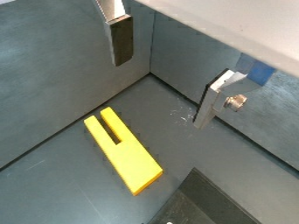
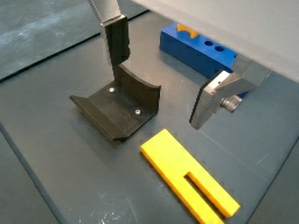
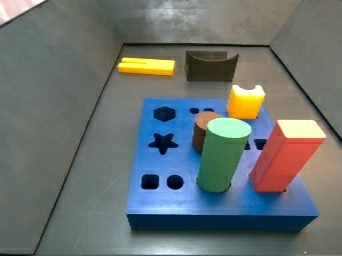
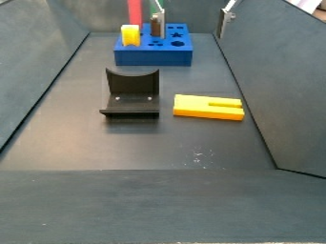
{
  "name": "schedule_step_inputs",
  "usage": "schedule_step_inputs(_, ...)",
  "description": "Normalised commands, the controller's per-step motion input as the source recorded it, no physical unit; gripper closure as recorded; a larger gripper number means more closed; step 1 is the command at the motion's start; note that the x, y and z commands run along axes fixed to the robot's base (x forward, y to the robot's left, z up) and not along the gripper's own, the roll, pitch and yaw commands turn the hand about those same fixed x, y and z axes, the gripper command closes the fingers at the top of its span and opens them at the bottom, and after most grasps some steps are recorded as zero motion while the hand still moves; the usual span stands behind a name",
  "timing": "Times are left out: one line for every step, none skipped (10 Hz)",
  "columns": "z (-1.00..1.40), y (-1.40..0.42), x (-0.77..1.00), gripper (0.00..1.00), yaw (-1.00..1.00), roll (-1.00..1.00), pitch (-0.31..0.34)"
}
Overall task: Pick up the double-square object. Move up. Rotate the double-square object. Place the double-square object on the fixture. Regrasp the double-square object. Move to above the board. Insert the double-square object.
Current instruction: Pick up the double-square object.
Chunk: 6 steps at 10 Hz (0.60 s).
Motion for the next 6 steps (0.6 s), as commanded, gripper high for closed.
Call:
schedule_step_inputs(0.0,0.0,-0.03,0.0,0.0,0.0,0.0)
schedule_step_inputs(-0.11,0.0,0.0,0.0,-0.55,0.0,-0.033)
schedule_step_inputs(-0.24,0.0,0.01,0.0,-1.0,0.0,-0.059)
schedule_step_inputs(-0.27,0.0,0.0,0.0,-1.0,0.0,-0.037)
schedule_step_inputs(-0.28,0.0,0.0,0.0,-1.0,0.0,-0.03)
schedule_step_inputs(-0.3,0.0,0.0,0.0,-1.0,0.0,-0.027)
